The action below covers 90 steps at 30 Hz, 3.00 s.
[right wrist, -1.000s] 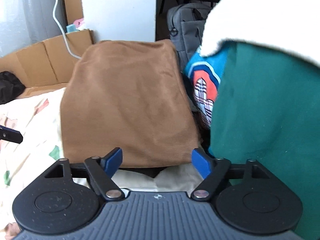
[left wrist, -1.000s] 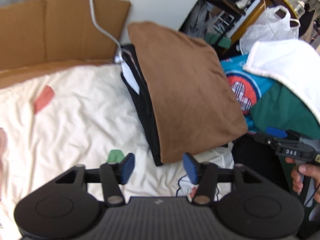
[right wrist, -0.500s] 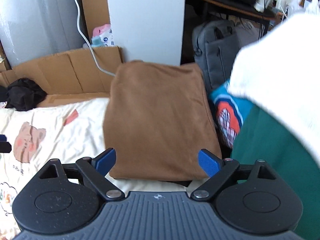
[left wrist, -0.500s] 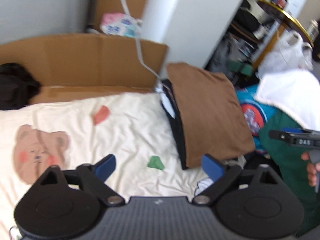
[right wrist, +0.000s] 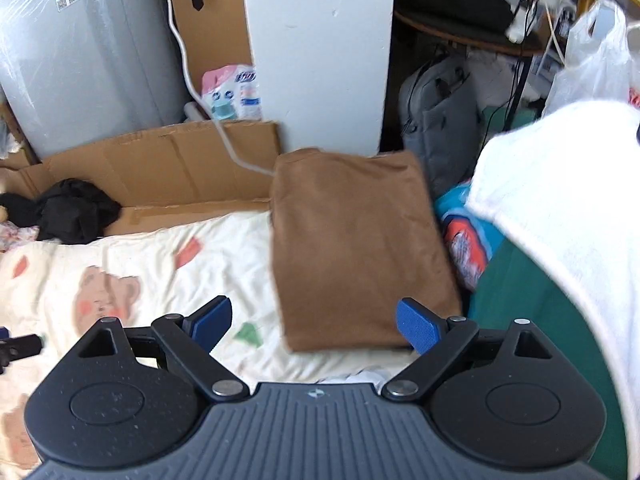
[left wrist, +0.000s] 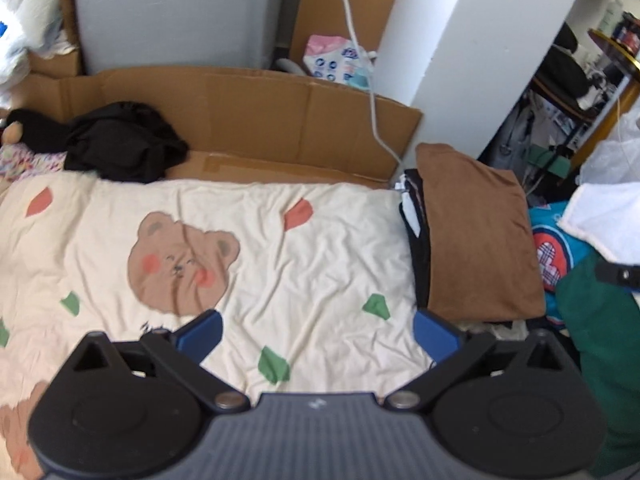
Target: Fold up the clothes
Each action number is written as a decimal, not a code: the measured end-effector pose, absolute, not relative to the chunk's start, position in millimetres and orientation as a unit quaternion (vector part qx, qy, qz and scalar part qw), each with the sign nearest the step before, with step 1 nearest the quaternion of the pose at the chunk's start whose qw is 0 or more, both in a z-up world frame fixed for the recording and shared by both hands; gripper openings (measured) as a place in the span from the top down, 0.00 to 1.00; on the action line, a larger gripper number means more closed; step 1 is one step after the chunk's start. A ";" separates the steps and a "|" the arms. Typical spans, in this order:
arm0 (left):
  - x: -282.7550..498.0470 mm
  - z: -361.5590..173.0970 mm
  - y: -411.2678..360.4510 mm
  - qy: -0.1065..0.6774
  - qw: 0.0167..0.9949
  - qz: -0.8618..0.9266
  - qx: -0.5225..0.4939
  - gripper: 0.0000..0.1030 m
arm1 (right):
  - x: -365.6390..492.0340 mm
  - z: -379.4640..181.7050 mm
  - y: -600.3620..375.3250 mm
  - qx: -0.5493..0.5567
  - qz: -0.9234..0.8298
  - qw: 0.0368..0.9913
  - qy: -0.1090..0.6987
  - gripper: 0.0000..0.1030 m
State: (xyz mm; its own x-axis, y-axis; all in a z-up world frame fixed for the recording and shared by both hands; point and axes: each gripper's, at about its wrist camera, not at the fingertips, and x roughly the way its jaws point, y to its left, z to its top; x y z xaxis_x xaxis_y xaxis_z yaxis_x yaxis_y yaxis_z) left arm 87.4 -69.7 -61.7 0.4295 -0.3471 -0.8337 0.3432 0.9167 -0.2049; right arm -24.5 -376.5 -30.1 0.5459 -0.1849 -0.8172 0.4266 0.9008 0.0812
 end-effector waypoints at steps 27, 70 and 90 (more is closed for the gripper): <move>4.6 -20.7 -38.7 0.463 0.865 -0.193 0.005 0.00 | -73.5 3.0 -277.7 0.119 -0.146 0.894 0.406 0.10; 5.1 -24.6 -32.6 0.478 0.869 -0.120 0.039 0.00 | -66.8 -19.2 -239.5 0.089 -0.111 0.886 0.441 0.10; 1.0 -21.1 -42.6 0.456 0.876 -0.152 0.051 0.09 | -66.3 -21.1 -246.8 0.089 -0.127 0.884 0.441 0.10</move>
